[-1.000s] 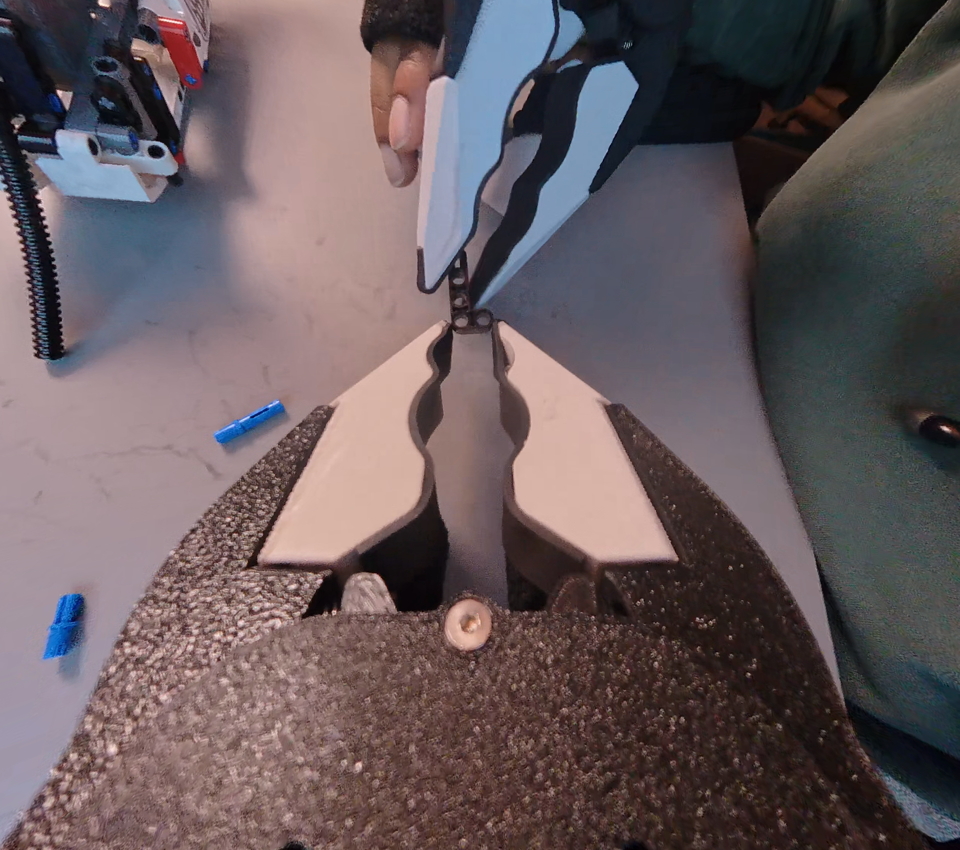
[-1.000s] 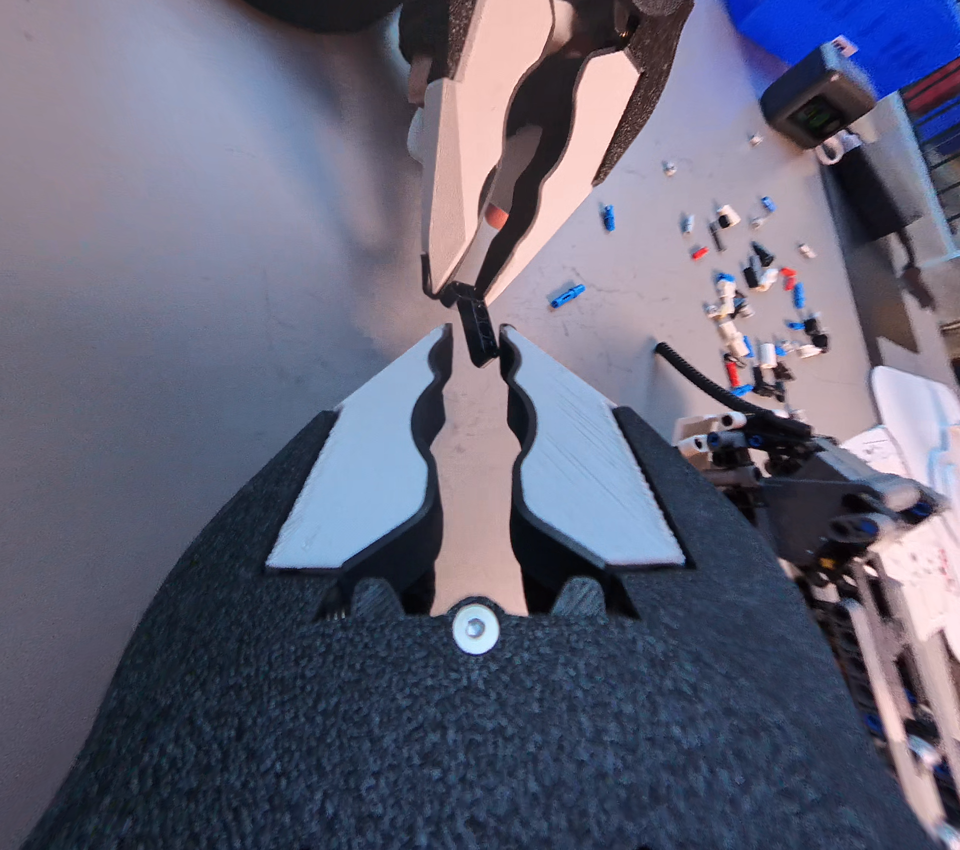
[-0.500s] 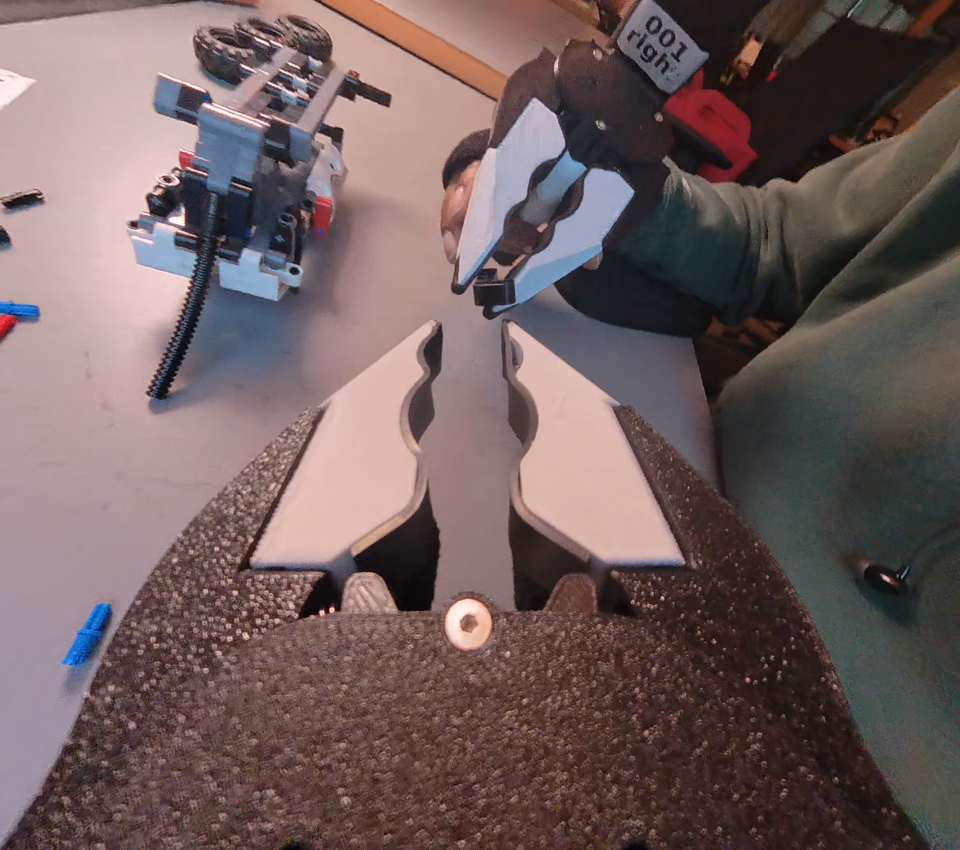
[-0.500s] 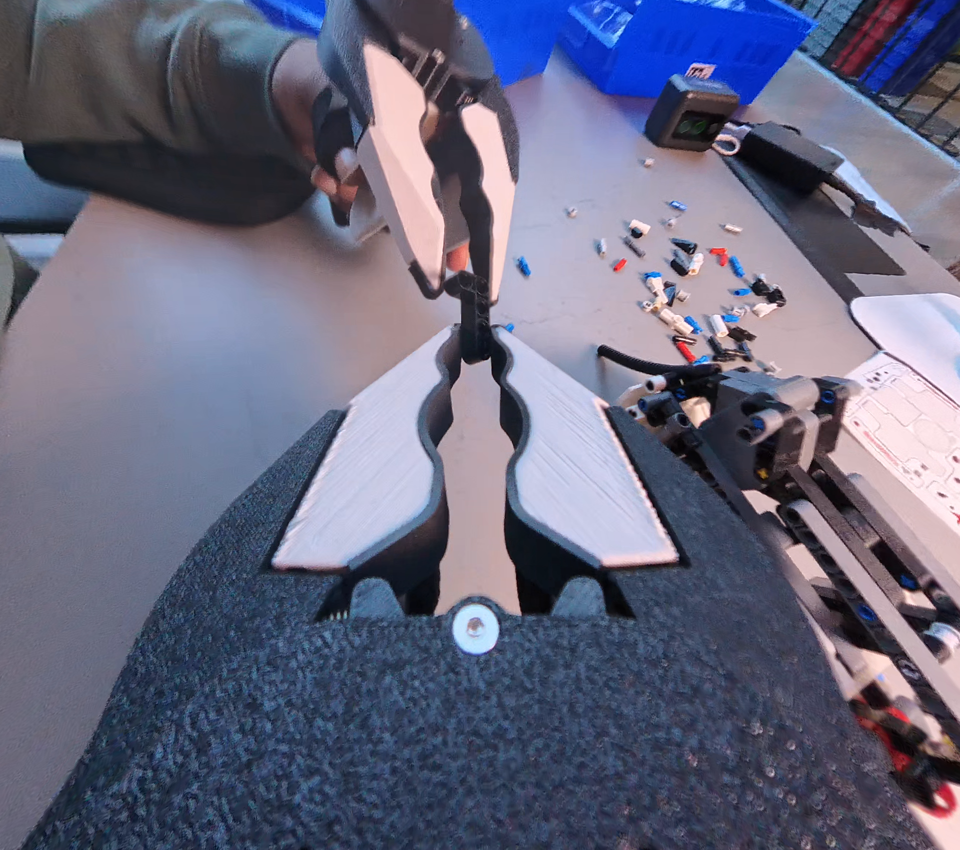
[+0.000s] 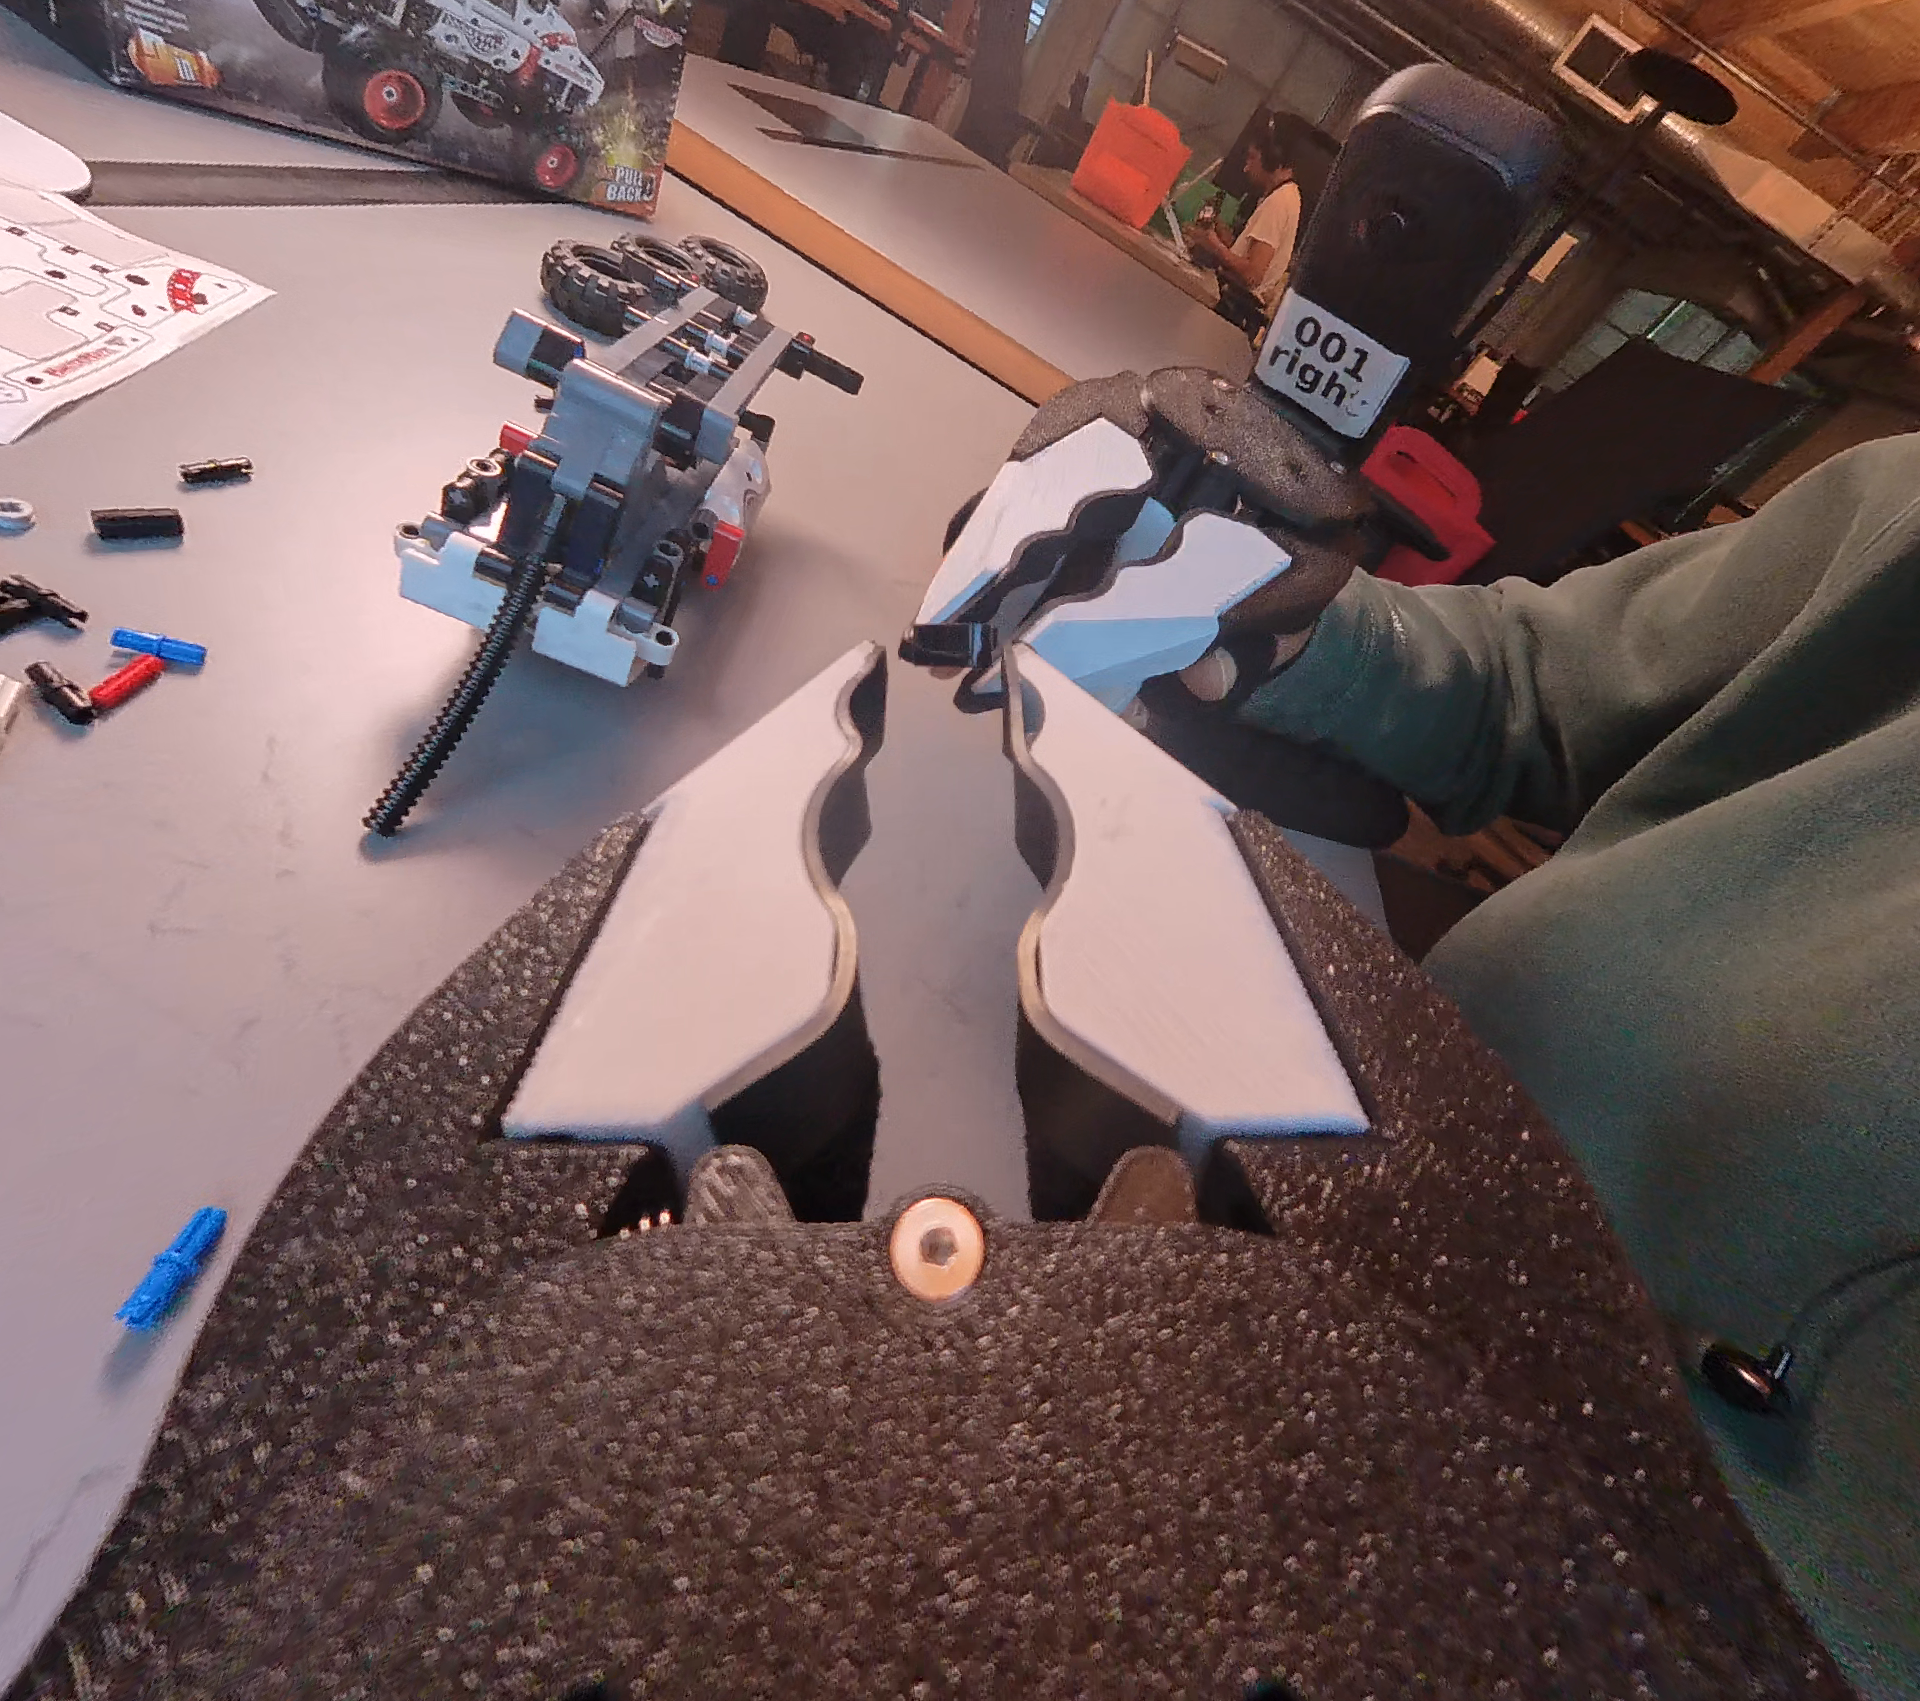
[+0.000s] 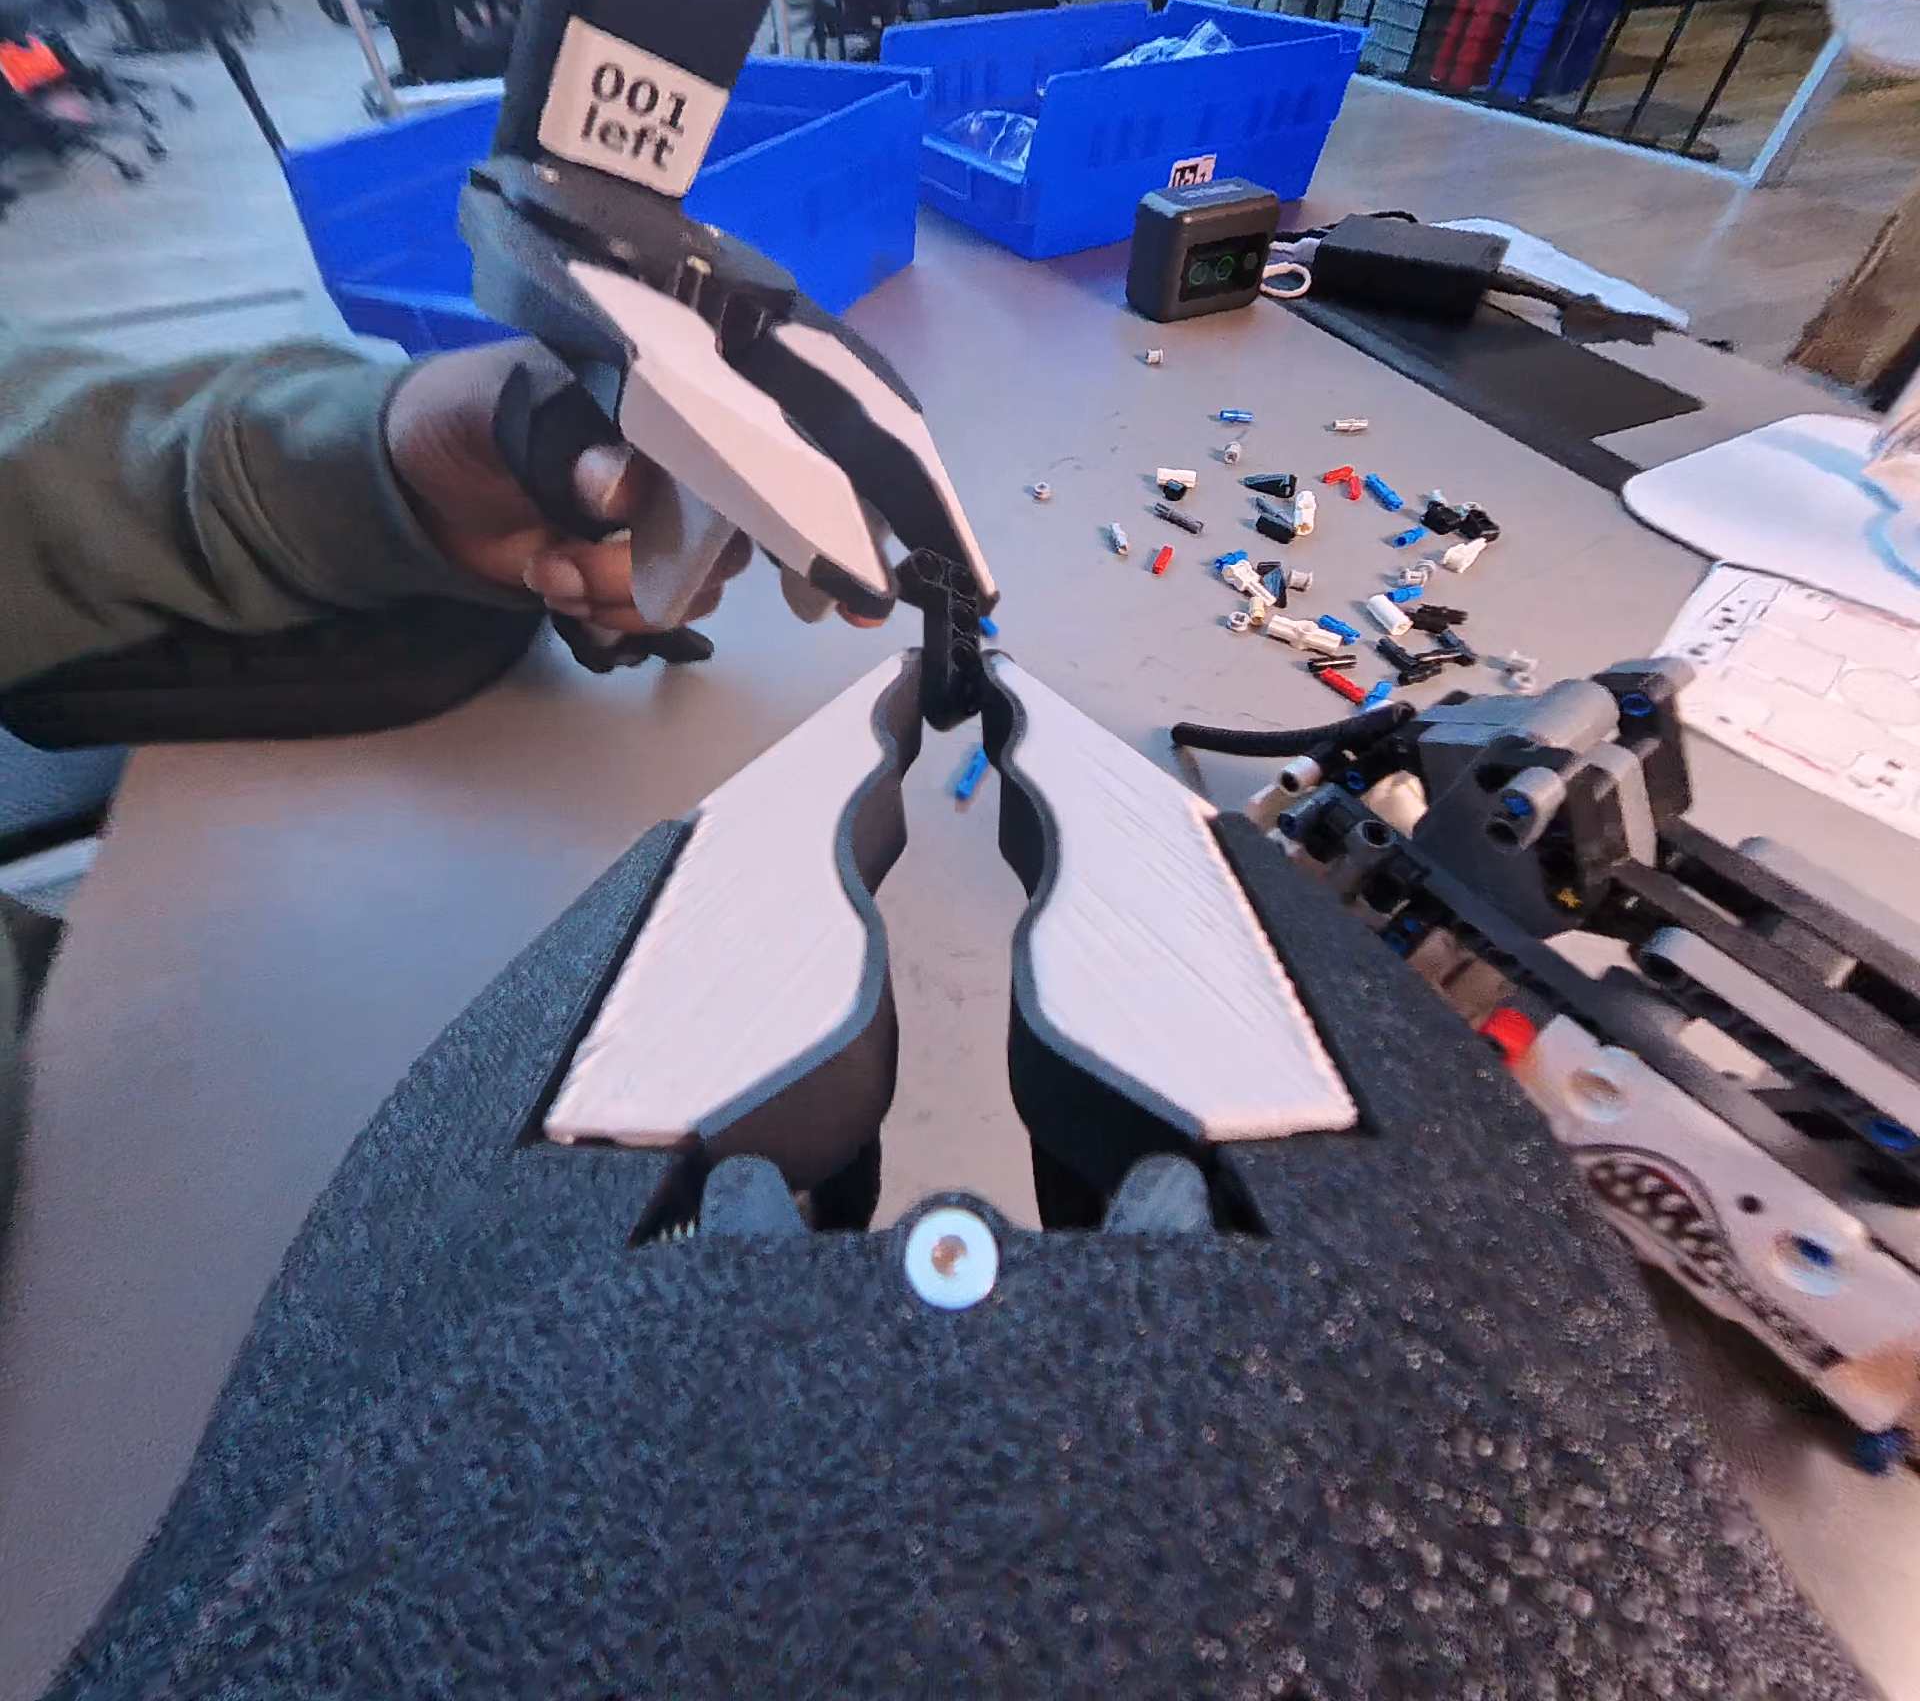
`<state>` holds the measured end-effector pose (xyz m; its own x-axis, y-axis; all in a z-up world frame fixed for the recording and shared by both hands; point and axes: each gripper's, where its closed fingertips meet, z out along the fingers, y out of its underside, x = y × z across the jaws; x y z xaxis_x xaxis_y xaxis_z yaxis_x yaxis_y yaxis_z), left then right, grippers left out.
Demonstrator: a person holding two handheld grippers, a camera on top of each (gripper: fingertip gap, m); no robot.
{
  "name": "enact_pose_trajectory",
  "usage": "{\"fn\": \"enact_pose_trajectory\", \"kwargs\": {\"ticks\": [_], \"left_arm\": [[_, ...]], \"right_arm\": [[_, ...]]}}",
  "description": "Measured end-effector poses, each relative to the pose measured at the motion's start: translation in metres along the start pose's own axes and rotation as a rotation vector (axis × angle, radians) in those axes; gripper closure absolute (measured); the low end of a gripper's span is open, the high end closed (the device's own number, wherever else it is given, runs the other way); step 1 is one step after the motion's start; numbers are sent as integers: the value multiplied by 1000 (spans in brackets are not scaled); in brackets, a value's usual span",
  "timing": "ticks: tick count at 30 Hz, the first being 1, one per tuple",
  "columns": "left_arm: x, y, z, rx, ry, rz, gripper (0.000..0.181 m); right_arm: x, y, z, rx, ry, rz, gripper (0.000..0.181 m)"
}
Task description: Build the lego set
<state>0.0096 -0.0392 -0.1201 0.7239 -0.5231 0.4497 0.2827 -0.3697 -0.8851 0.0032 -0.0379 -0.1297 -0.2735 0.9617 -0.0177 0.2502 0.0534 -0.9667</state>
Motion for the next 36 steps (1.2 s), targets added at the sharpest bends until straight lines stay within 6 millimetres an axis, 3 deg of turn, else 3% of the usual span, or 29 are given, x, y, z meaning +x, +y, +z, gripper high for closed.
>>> {"fn": "enact_pose_trajectory", "kwargs": {"ticks": [3,7,10,13,17,22,25,29,33,36], "left_arm": [[5,-2,1,8,18,6,166],[6,7,1,-71,21,38,166],[5,37,1,-307,-5,185,167],[3,71,2,-590,-30,347,167],[3,99,16,-826,-33,499,166],[-2,111,40,-886,-31,562,161],[-1,106,35,-823,-18,501,155],[-5,104,11,-778,-51,423,155],[6,115,18,-751,-35,396,158],[-2,114,26,-749,-103,468,161]], "right_arm": [[-5,-2,1,34,-51,103,171],[-13,10,5,-44,-84,39,169],[-26,46,5,-259,-145,-175,166],[-27,77,-7,-429,-198,-407,157],[-24,87,-35,-474,-307,-436,157],[-5,88,-57,-447,-299,-337,157],[-6,90,-58,-433,-312,-323,157],[-16,97,-52,-452,-342,-354,157],[-15,100,-36,-467,-315,-383,156],[-19,103,-29,-484,-310,-399,157]]}}
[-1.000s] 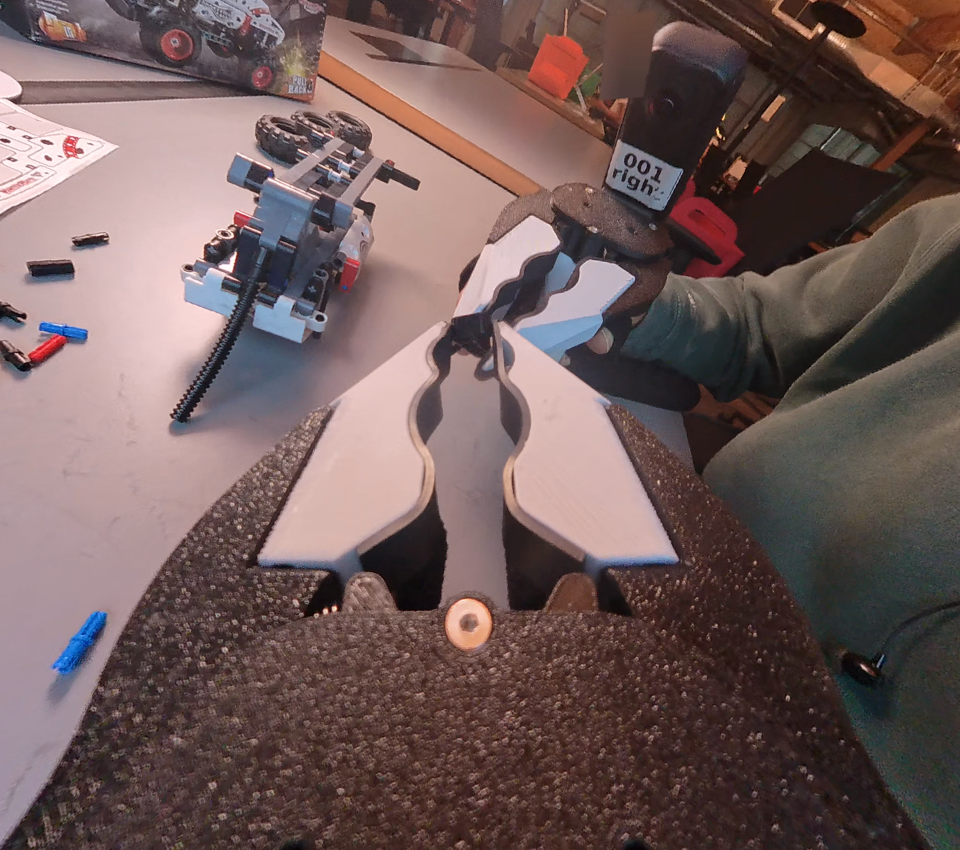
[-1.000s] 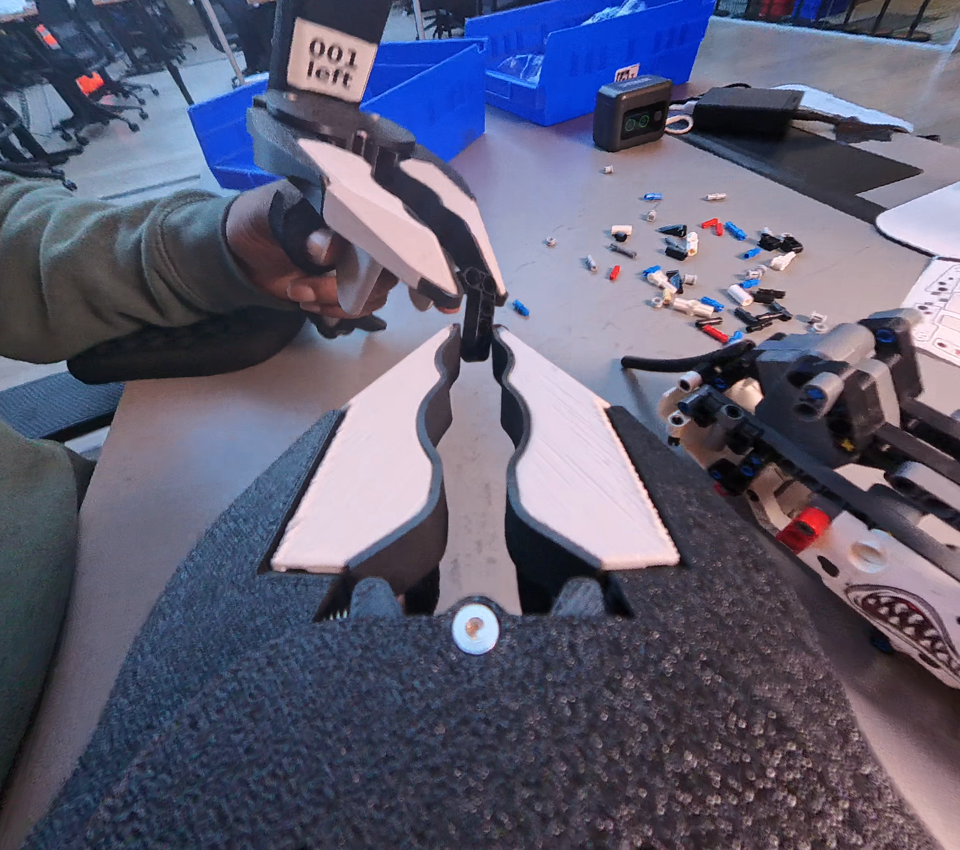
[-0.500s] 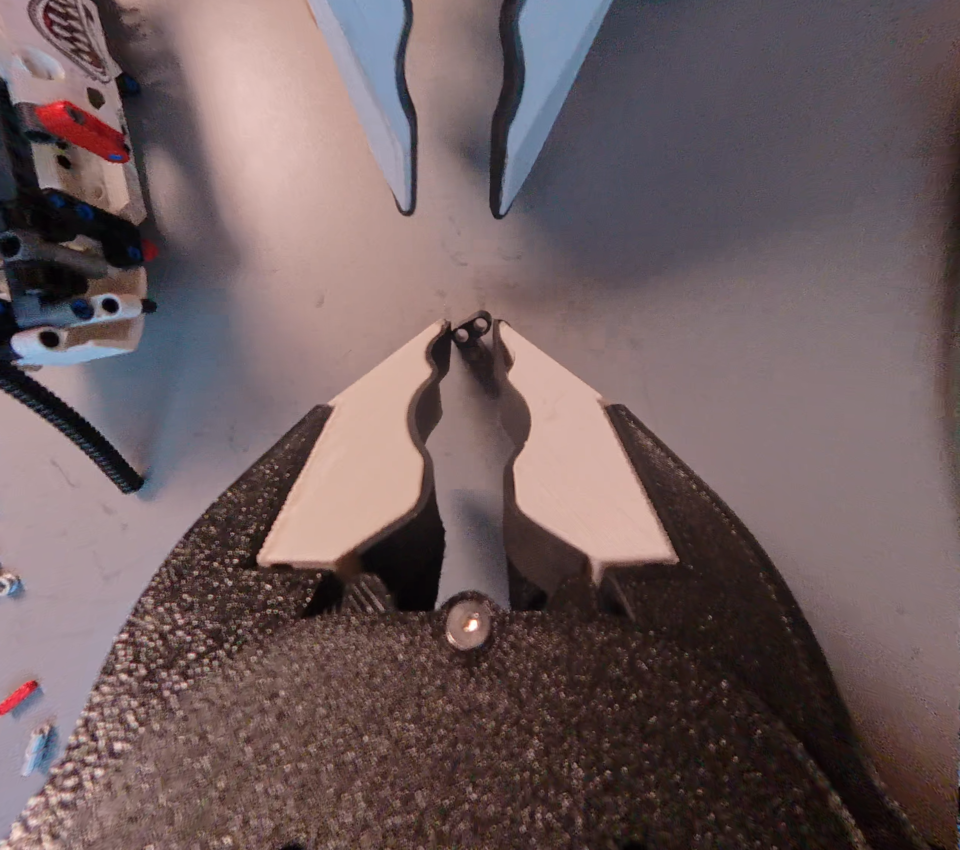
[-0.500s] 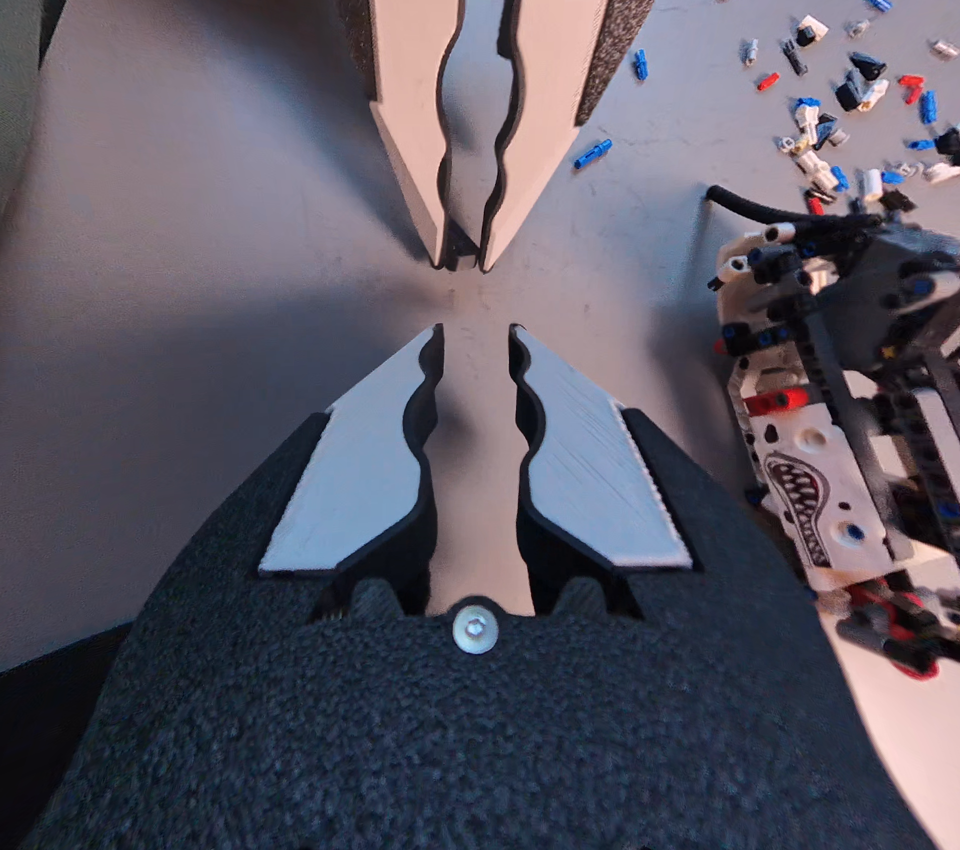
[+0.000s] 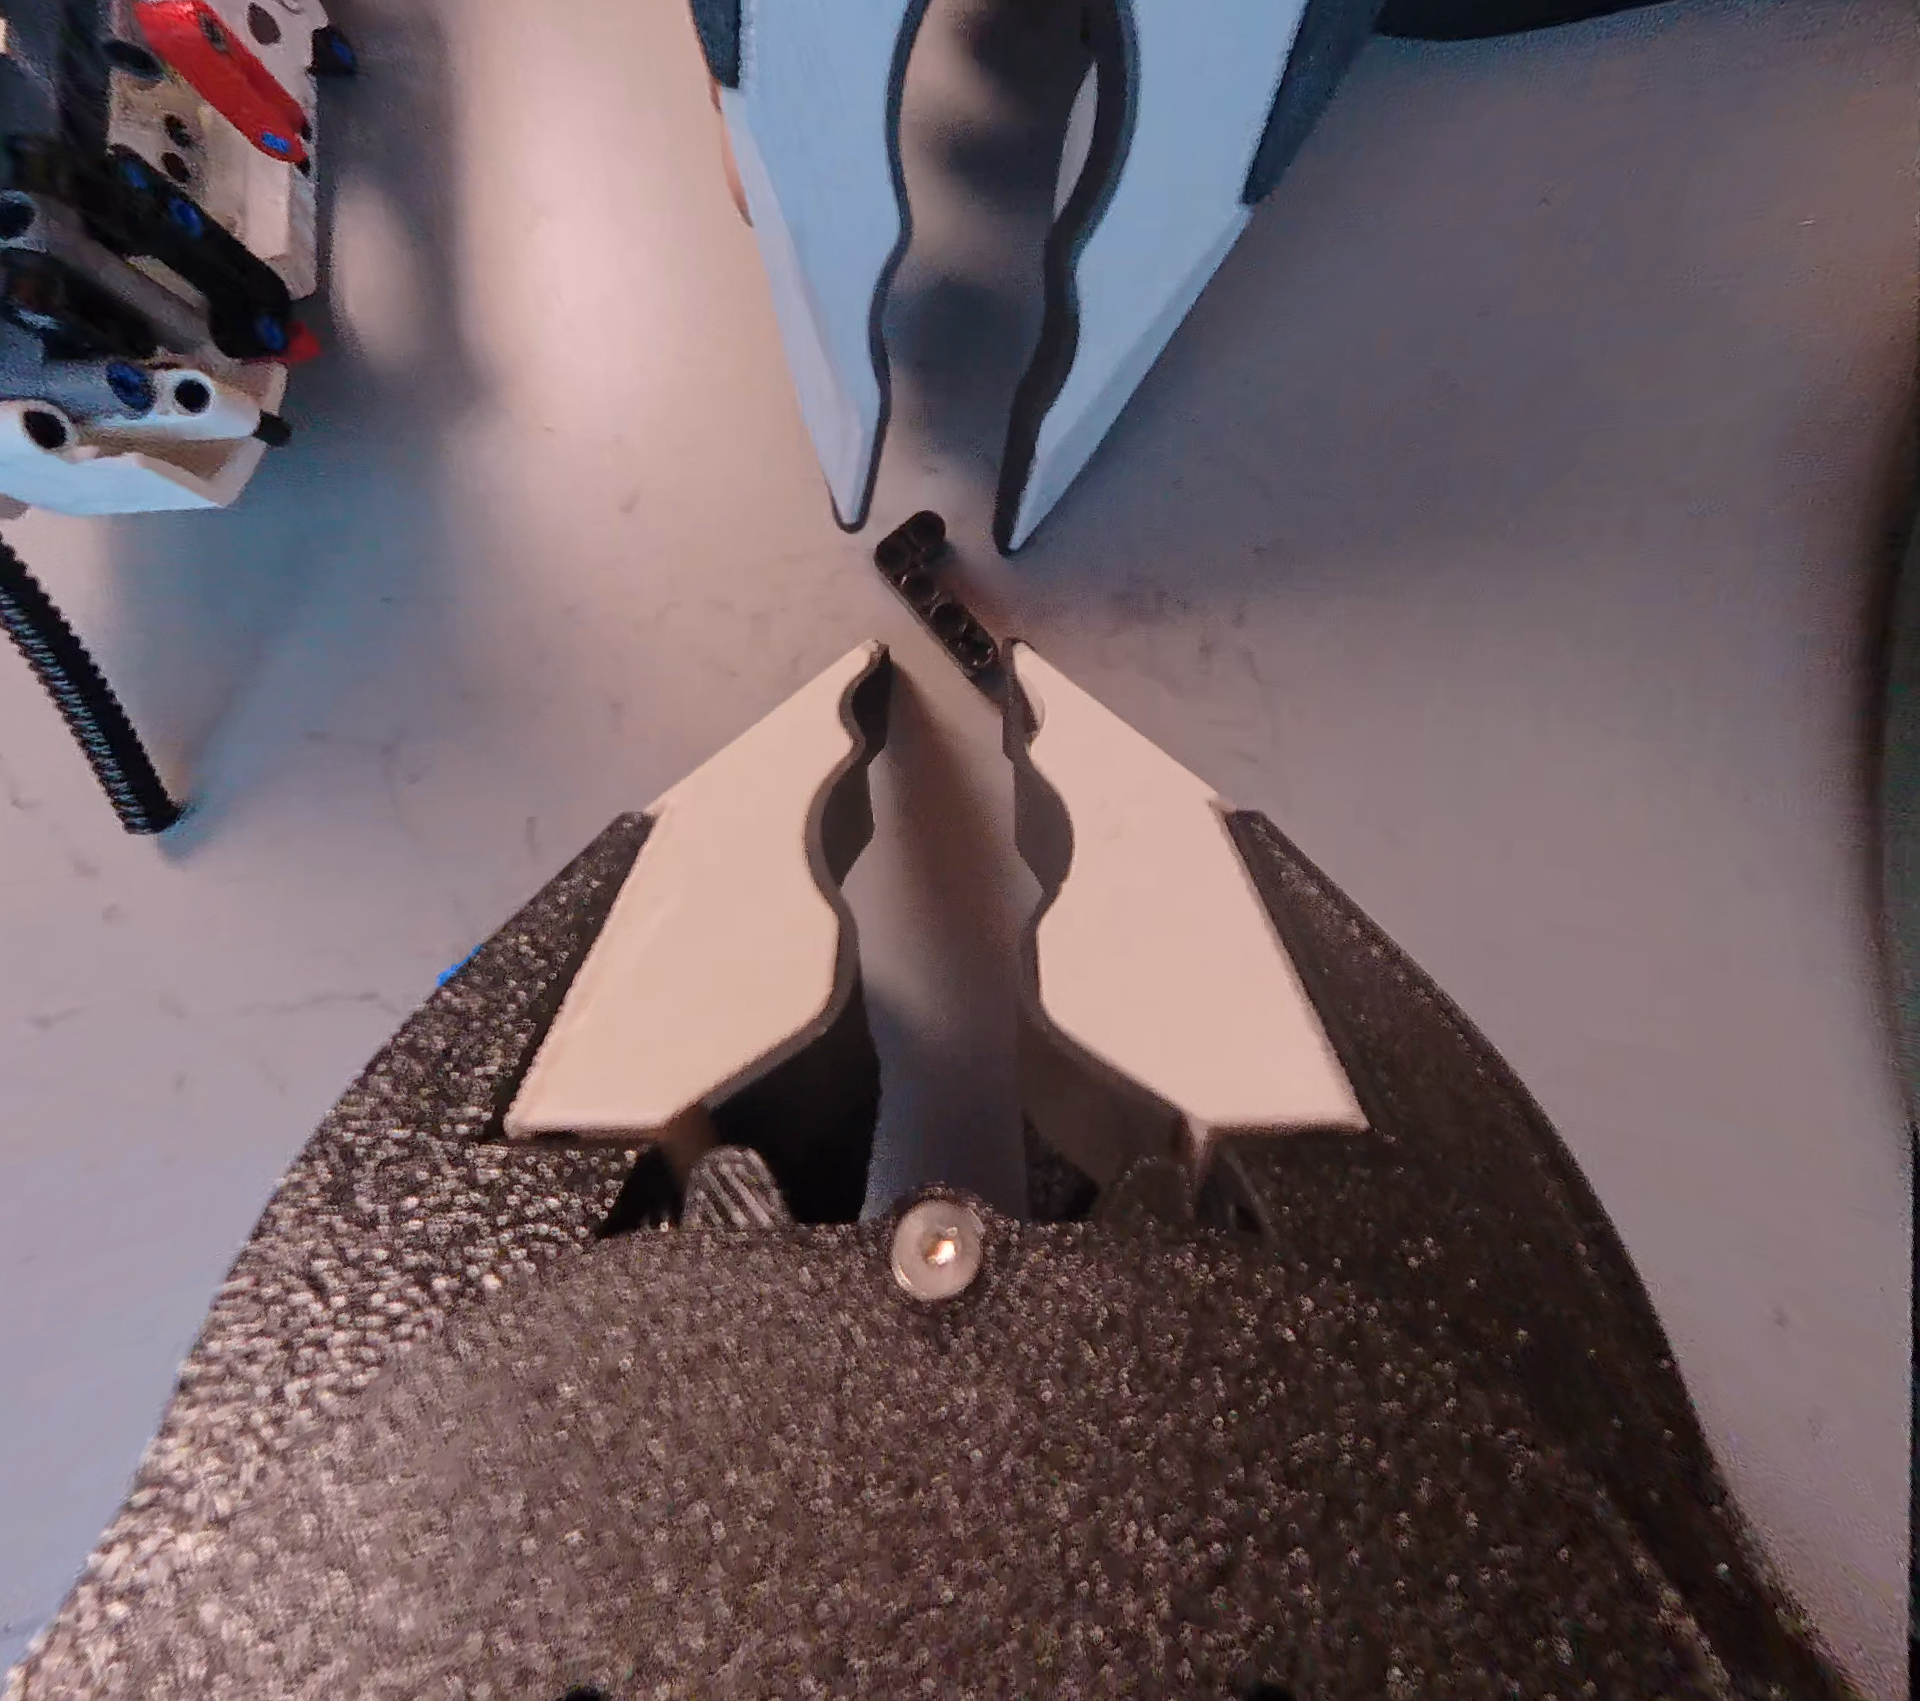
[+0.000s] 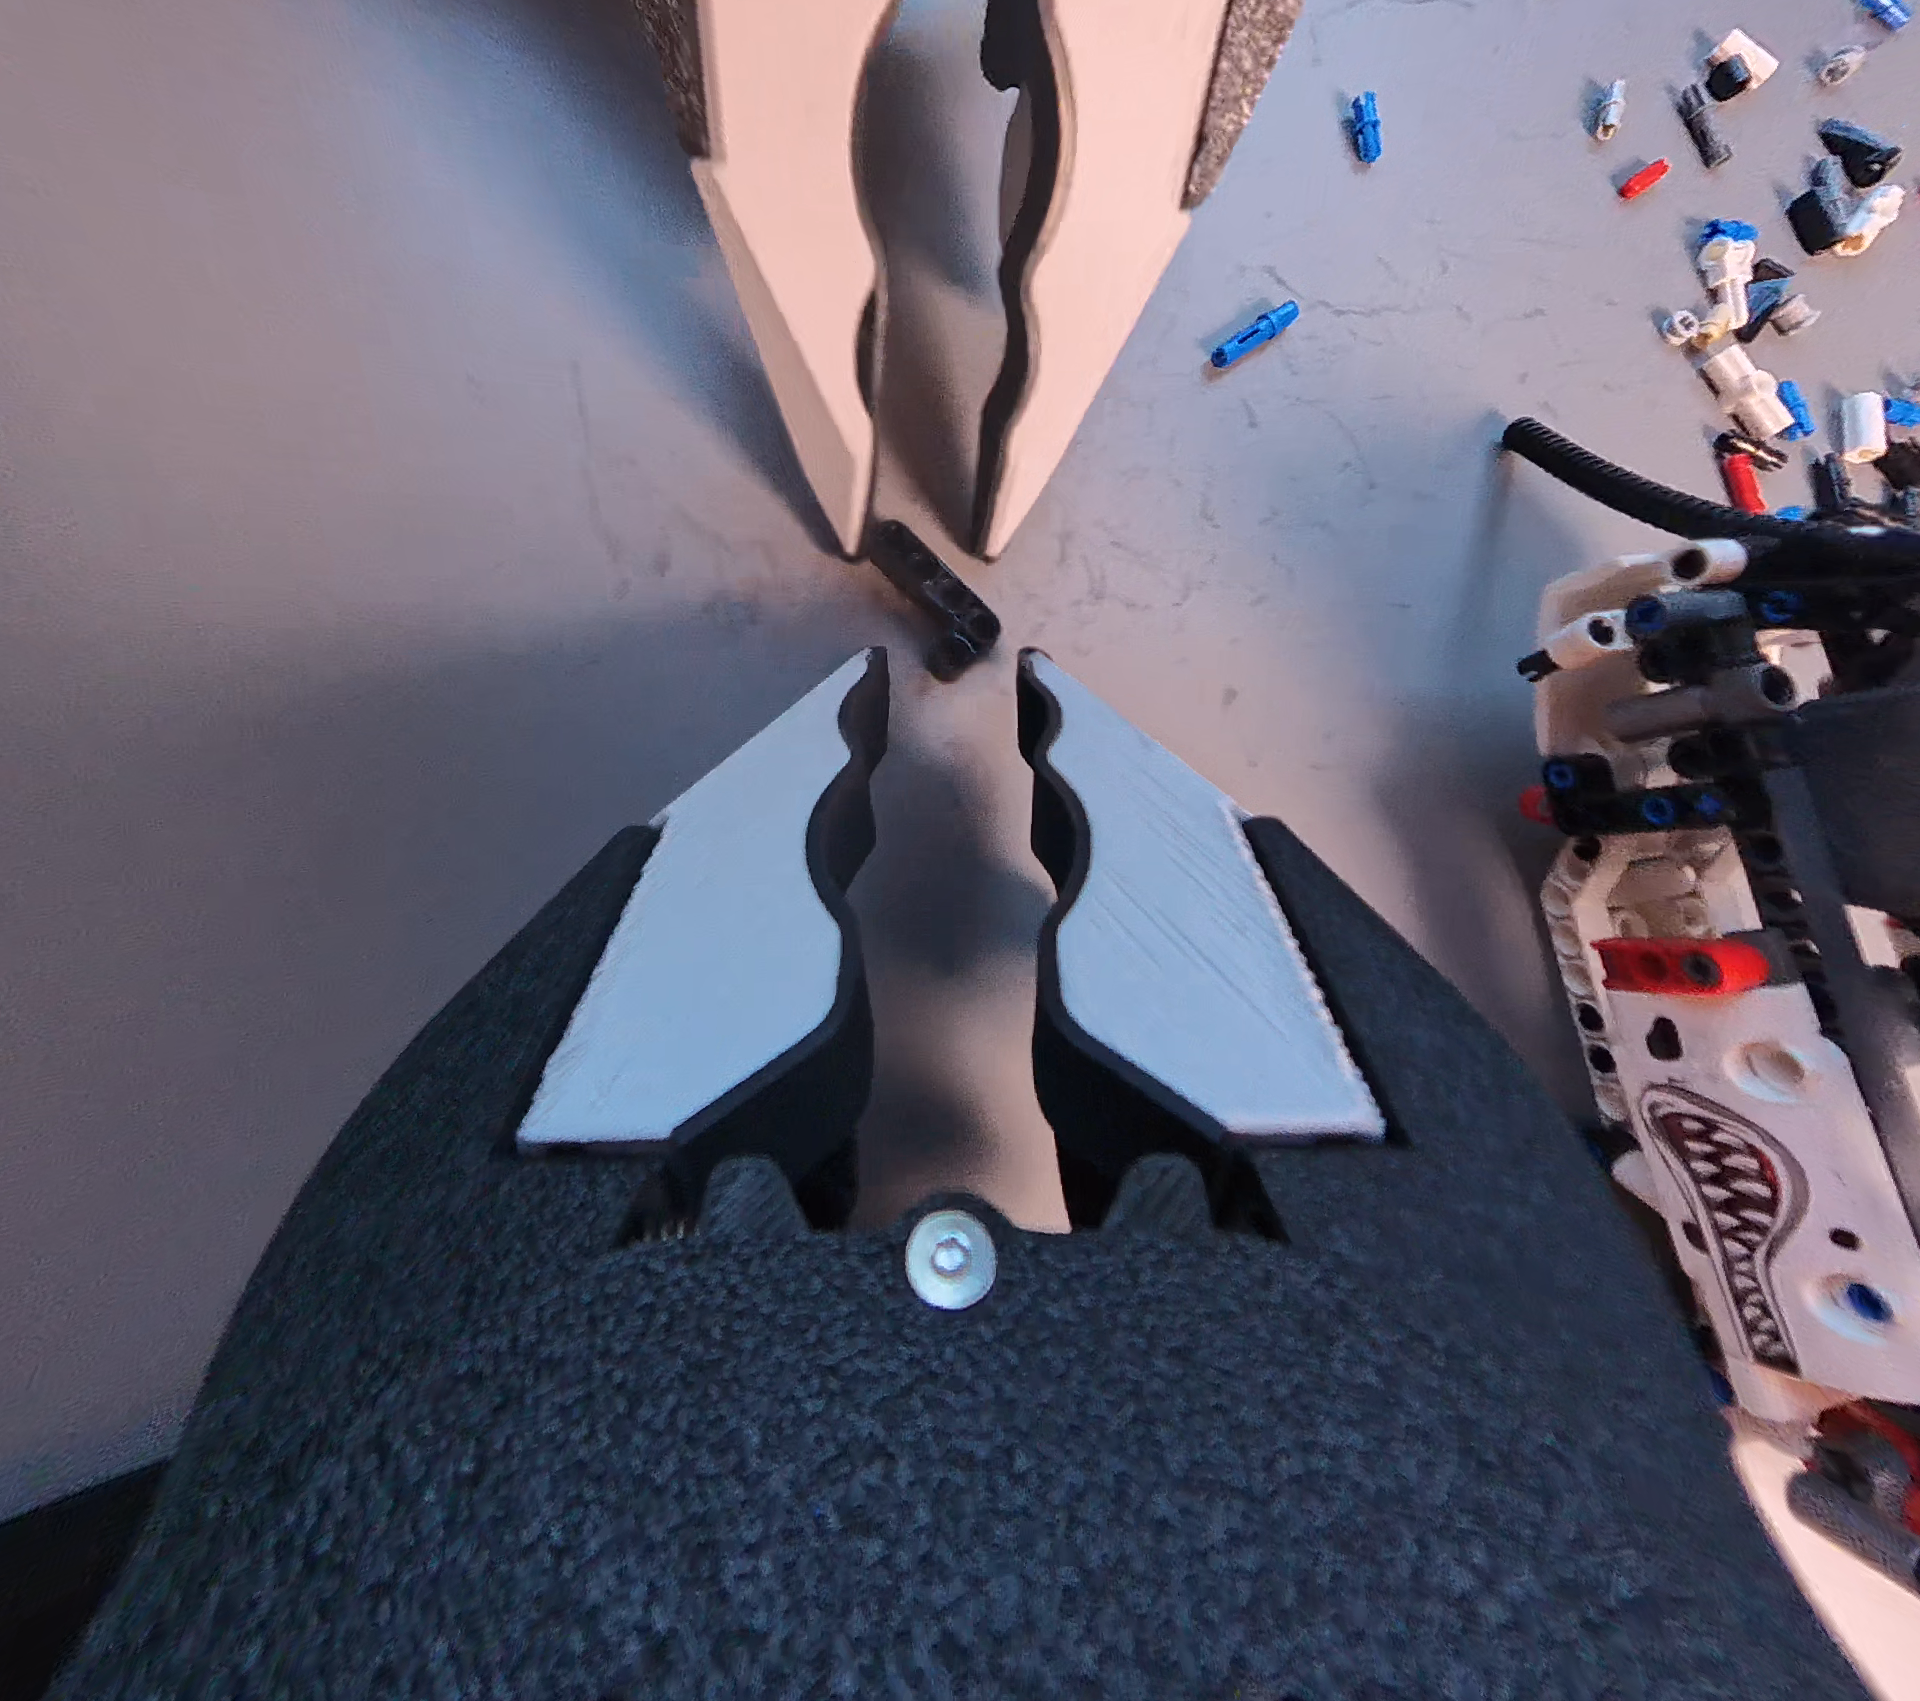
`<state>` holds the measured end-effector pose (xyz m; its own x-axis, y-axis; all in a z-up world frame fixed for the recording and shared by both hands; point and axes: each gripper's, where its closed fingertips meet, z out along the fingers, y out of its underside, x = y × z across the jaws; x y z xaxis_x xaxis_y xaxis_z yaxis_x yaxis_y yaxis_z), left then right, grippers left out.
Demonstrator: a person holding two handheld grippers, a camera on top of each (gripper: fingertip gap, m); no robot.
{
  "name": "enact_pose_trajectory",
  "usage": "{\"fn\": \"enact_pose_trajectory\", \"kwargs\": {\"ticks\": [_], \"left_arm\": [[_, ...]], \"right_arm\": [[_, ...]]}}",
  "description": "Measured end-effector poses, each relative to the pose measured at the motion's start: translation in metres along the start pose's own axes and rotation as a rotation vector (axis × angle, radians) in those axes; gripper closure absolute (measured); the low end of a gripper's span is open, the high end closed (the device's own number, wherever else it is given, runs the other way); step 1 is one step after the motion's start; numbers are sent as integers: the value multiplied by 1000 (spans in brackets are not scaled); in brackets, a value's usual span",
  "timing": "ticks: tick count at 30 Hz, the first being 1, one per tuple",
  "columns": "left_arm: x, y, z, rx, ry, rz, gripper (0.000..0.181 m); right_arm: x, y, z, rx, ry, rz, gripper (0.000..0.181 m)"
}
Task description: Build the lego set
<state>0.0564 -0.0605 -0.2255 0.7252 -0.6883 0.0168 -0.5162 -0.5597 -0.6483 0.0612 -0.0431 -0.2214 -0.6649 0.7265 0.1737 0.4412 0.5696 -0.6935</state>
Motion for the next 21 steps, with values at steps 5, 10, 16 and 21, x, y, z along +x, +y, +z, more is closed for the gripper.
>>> {"fn": "enact_pose_trajectory", "kwargs": {"ticks": [5,10,16,21], "left_arm": [[-7,1,0,33,-2,-17,172],[-7,1,0,40,-3,1,174],[0,0,1,46,29,25,175],[4,-1,2,48,42,27,175]], "right_arm": [[-3,3,-2,-22,6,8,167],[-1,6,-6,-31,20,23,166],[-5,0,0,-16,0,53,159],[-10,-1,2,-22,-25,72,166]]}}
